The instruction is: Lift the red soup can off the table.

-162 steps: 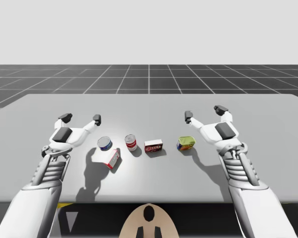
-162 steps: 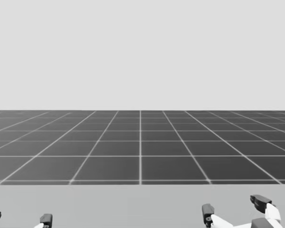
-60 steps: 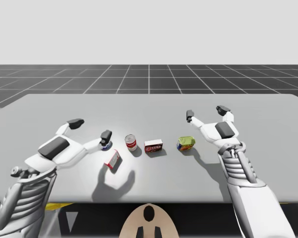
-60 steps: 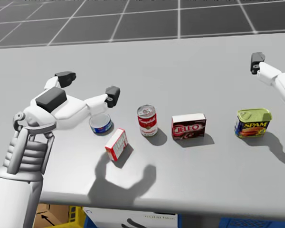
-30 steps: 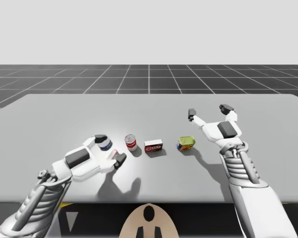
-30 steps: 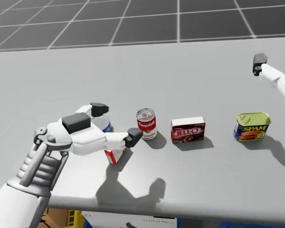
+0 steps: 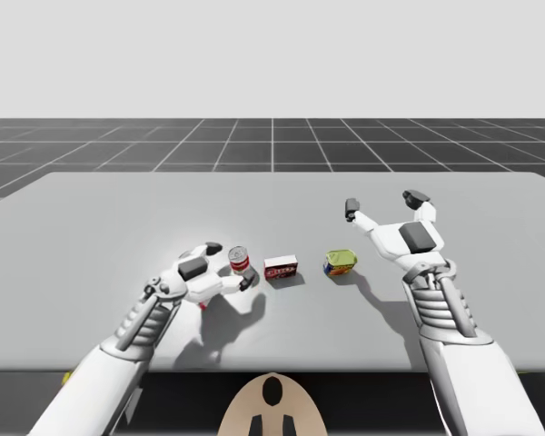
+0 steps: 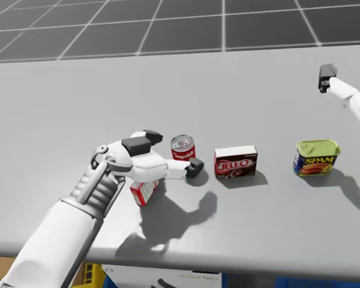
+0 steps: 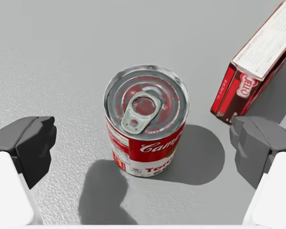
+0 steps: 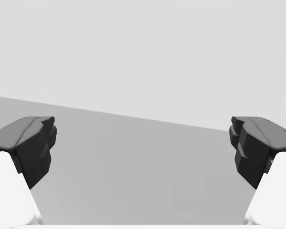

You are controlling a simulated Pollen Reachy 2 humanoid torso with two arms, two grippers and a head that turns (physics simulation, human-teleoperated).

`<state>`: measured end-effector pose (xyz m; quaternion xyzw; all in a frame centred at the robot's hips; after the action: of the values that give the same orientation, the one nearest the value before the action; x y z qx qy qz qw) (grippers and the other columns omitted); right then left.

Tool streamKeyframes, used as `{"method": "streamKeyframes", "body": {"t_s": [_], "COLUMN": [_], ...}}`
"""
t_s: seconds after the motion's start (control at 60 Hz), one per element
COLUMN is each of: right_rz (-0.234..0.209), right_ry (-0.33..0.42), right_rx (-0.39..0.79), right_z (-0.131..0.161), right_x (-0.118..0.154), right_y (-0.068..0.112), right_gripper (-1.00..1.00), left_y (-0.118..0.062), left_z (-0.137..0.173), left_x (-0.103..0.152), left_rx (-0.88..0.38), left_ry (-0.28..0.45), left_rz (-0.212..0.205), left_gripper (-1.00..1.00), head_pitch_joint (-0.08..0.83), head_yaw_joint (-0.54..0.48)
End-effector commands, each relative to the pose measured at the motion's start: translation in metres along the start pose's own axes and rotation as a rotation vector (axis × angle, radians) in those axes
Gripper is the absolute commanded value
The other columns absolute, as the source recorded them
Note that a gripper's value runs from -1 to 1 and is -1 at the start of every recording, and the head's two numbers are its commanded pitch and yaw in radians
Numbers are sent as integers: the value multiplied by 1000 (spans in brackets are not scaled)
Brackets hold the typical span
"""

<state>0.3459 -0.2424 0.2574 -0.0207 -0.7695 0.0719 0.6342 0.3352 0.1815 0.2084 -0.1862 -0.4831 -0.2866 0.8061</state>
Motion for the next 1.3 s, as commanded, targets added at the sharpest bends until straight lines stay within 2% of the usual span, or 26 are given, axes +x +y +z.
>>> {"method": "streamKeyframes", "body": {"t_s": [0.017, 0.083, 0.317, 0.333, 0.383, 0.4, 0.417, 0.45, 0.467, 0.667, 0.967, 1.1, 1.167, 1.3], "right_rz": [0, 0, -6, -7, -7, -7, -7, -7, -8, -9, -16, -16, -15, -12], "right_ry": [-4, -6, -16, -16, -16, -16, -16, -16, -16, -15, -12, -15, -15, -9], "right_rx": [0, 0, -2, -2, -2, -2, -2, -2, -2, -3, -5, -5, -7, -8], "right_z": [0, 1, 3, 3, 3, 3, 3, 3, 3, 3, 3, 2, 2, 2], "right_x": [1, 1, 5, 5, 5, 5, 5, 5, 5, 5, 5, 5, 5, 4], "right_y": [0, -1, -2, -2, -2, -1, -1, -1, -1, -1, -1, -2, -3, -3], "right_gripper": [-1000, -1000, -1000, -1000, -1000, -1000, -1000, -1000, -1000, -1000, -1000, -1000, -1000, -1000], "left_y": [2, 1, 3, 3, 3, 2, 2, 2, 1, 1, 1, 2, 4, 15], "left_z": [-24, -31, -44, -44, -44, -43, -43, -42, -42, -40, -38, -37, -32, -12], "left_x": [3, 3, -5, -7, -8, -9, -9, -9, -10, -11, -12, -9, -1, 31], "left_rx": [14, 21, 26, 30, 34, 33, 31, 31, 31, 39, 43, 53, 62, 96], "left_ry": [24, 35, 64, 66, 64, 66, 68, 68, 68, 71, 74, 73, 55, -12], "left_rz": [6, -5, -5, -13, -25, -27, -32, -33, -40, -52, -62, -50, -48, -42], "left_gripper": [-1000, -1000, -956, -801, -561, 373, 880, 916, 1000, 1000, 1000, 1000, 1000, 1000], "head_pitch_joint": [614, 613, 612, 612, 611, 610, 609, 609, 608, 581, 327, 282, 274, 273], "head_yaw_joint": [154, 152, 145, 145, 144, 145, 145, 145, 145, 150, 153, 164, 165, 161]}}
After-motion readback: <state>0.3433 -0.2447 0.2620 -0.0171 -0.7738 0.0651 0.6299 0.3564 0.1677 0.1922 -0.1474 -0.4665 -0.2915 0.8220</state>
